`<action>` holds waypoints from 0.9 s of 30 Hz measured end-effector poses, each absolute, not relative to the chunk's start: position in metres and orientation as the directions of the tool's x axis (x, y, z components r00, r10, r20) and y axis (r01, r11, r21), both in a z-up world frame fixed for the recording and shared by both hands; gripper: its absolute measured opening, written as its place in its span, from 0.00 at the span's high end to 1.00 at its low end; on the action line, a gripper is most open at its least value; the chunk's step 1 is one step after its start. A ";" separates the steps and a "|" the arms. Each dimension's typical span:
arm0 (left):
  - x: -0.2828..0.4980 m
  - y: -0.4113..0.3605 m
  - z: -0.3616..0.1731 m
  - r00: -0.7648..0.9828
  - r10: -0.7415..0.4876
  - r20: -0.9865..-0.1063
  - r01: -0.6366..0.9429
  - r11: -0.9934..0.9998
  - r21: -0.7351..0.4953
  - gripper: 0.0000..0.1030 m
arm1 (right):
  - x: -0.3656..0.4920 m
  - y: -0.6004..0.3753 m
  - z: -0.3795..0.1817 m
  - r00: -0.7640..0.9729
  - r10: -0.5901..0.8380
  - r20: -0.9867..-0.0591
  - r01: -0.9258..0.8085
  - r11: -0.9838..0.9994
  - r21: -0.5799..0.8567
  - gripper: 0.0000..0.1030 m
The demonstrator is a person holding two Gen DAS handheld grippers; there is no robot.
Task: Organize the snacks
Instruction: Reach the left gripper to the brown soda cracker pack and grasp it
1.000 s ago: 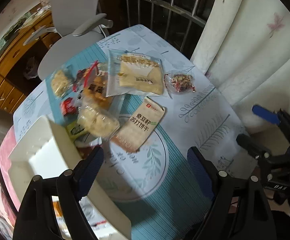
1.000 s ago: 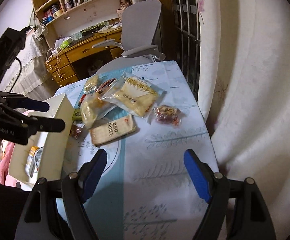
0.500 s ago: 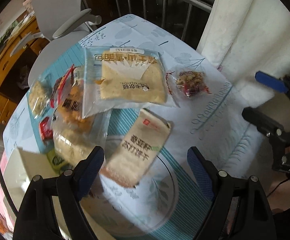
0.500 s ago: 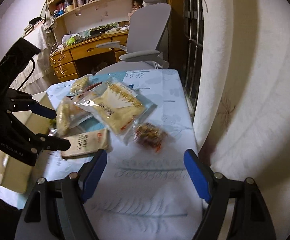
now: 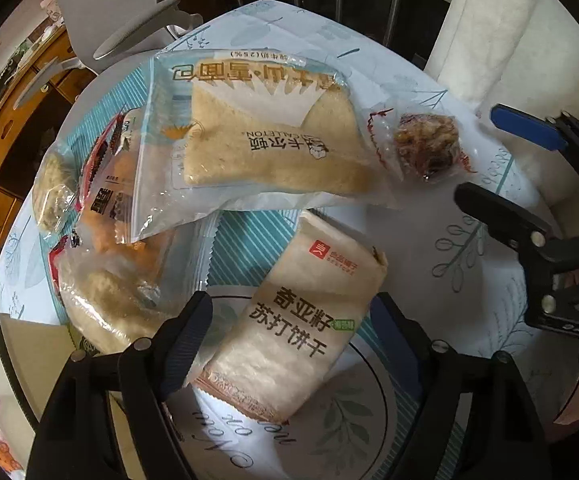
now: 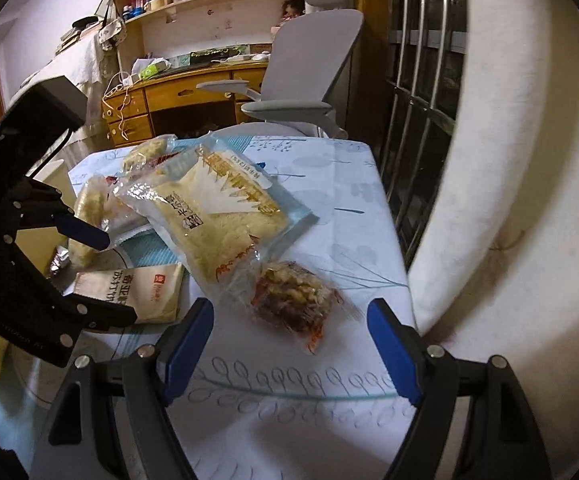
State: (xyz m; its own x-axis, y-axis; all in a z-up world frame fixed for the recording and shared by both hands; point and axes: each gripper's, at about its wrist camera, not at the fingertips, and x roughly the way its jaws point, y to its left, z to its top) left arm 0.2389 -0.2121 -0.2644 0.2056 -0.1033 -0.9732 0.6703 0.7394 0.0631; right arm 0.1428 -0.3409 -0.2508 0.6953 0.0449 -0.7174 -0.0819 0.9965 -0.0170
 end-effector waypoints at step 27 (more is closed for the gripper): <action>0.241 -0.212 -0.284 0.167 -0.134 -0.977 0.561 0.828 -0.018 0.43 | 0.176 -0.346 -0.281 0.616 0.083 -0.783 -0.055 0.997 0.063 0.43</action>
